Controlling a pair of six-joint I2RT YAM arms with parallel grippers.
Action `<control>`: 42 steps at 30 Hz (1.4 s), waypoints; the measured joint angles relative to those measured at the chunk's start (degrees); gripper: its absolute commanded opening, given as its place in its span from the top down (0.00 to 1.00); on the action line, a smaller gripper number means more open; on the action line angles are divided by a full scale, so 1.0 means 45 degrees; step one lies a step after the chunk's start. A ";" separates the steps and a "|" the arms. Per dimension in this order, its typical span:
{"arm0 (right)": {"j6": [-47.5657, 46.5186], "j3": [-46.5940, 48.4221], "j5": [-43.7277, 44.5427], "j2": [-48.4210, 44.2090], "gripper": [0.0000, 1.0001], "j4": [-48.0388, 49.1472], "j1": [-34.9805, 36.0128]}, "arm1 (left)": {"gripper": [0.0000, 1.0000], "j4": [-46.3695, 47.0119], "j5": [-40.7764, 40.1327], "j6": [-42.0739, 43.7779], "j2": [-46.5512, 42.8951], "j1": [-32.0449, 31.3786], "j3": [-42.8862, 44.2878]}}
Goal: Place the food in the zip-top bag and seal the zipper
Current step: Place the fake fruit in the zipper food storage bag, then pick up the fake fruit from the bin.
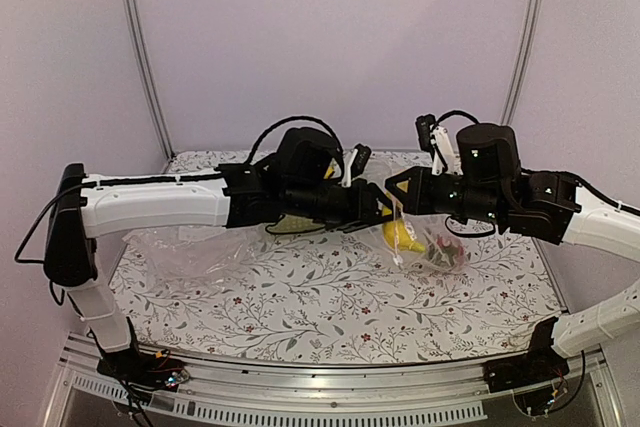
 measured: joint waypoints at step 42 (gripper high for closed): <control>0.0175 -0.0359 0.1107 -0.0311 1.00 -0.0136 -0.0005 | 0.18 -0.1763 -0.3988 0.2569 -0.5294 0.0107 -0.2948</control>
